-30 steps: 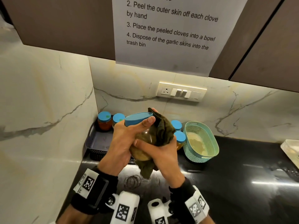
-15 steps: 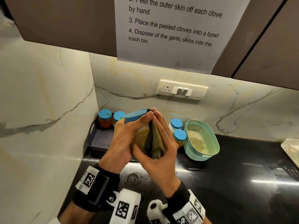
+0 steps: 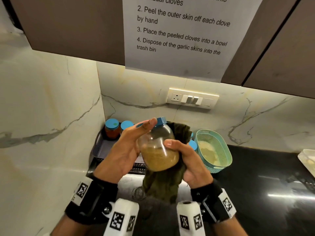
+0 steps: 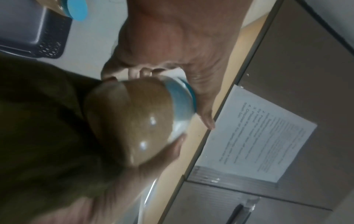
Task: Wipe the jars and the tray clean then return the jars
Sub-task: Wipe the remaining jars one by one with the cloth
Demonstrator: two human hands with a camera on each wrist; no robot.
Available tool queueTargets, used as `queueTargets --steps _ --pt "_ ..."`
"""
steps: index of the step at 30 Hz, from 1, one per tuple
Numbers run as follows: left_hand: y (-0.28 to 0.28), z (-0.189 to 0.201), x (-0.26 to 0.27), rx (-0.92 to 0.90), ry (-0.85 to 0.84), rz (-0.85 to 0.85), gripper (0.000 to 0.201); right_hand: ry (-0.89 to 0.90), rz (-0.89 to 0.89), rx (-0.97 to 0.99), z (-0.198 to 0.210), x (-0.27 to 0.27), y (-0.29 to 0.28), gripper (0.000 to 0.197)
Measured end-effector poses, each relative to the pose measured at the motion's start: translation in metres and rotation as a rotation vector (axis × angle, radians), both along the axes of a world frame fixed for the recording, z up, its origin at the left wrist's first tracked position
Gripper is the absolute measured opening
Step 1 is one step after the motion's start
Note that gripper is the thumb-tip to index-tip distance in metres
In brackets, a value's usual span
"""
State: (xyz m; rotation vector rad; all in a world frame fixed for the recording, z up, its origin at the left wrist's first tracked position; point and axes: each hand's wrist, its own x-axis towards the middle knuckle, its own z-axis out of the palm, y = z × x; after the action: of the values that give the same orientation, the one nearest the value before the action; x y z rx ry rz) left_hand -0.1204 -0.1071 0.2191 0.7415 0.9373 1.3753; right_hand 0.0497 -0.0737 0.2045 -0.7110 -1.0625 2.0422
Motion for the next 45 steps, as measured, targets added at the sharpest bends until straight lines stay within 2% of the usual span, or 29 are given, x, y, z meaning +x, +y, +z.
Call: queueTargets --steps 2,4,8,11,12,13,15,17,19,22,24,25,27,28,30,32,33,35,38,39,40,42,45 --pt "0.002 0.003 0.006 -0.049 0.008 0.032 0.060 -0.027 -0.042 0.129 0.000 -0.006 -0.006 0.056" --pt "0.003 0.002 0.008 -0.070 -0.031 0.056 0.069 -0.120 -0.210 0.329 0.000 -0.016 -0.018 0.048" --pt "0.002 0.002 0.008 -0.043 -0.070 0.079 0.083 -0.134 -0.474 0.667 -0.005 -0.032 -0.039 0.070" --pt "0.002 -0.005 0.008 0.008 -0.098 0.085 0.082 -0.303 -0.637 1.044 -0.019 -0.037 -0.037 0.069" --pt "0.003 -0.006 0.009 0.004 -0.084 0.117 0.088 -0.287 -0.635 1.065 -0.022 -0.038 -0.034 0.066" --pt "0.004 -0.007 0.010 -0.004 -0.068 0.164 0.096 -0.247 -0.609 1.026 -0.022 -0.037 -0.031 0.065" --pt "0.006 -0.010 0.012 -0.018 -0.055 0.222 0.107 -0.163 -0.504 0.772 -0.013 -0.035 -0.028 0.064" --pt "0.009 -0.009 0.012 -0.025 -0.021 0.239 0.110 -0.169 -0.418 0.525 -0.006 -0.034 -0.024 0.063" --pt "0.010 -0.008 0.012 -0.033 0.003 0.239 0.108 -0.193 -0.398 0.486 -0.004 -0.034 -0.024 0.060" --pt "0.008 -0.004 0.011 -0.033 -0.076 0.200 0.098 -0.189 -0.510 0.652 -0.004 -0.038 -0.033 0.067" --pt "0.007 -0.003 0.013 -0.026 -0.139 0.177 0.082 -0.304 -0.621 0.950 -0.016 -0.038 -0.029 0.069" --pt "0.007 -0.004 0.014 -0.033 -0.142 0.188 0.086 -0.360 -0.651 1.079 -0.021 -0.038 -0.027 0.068" --pt "0.010 -0.006 0.017 -0.038 -0.091 0.249 0.106 -0.320 -0.629 1.123 -0.026 -0.037 -0.019 0.063" --pt "0.011 -0.006 0.018 -0.032 -0.078 0.271 0.108 -0.246 -0.595 1.047 -0.025 -0.037 -0.018 0.061" --pt "0.011 -0.005 0.019 -0.029 -0.082 0.276 0.096 -0.110 -0.527 0.757 -0.017 -0.038 -0.021 0.060" --pt "0.012 -0.002 0.017 -0.051 -0.079 0.272 0.087 -0.073 -0.464 0.516 -0.011 -0.041 -0.024 0.063" --pt "0.012 -0.002 0.016 -0.049 -0.071 0.263 0.086 -0.084 -0.452 0.484 -0.008 -0.042 -0.026 0.064" --pt "0.012 -0.002 0.012 -0.037 -0.069 0.228 0.089 -0.115 -0.493 0.597 -0.006 -0.042 -0.031 0.069" --pt "0.010 0.000 0.011 -0.025 -0.125 0.127 0.082 -0.336 -0.627 1.070 -0.022 -0.035 -0.029 0.077" --pt "0.010 0.001 0.013 -0.036 -0.129 0.124 0.078 -0.391 -0.641 1.183 -0.027 -0.033 -0.026 0.078" --pt "0.010 0.000 0.015 -0.049 -0.121 0.135 0.074 -0.401 -0.637 1.209 -0.030 -0.032 -0.024 0.080" --pt "0.010 0.001 0.019 -0.065 -0.086 0.165 0.070 -0.312 -0.579 1.051 -0.029 -0.029 -0.021 0.084" --pt "0.007 0.004 0.018 -0.065 -0.034 0.146 0.074 -0.138 -0.439 0.577 -0.016 -0.021 -0.016 0.081"
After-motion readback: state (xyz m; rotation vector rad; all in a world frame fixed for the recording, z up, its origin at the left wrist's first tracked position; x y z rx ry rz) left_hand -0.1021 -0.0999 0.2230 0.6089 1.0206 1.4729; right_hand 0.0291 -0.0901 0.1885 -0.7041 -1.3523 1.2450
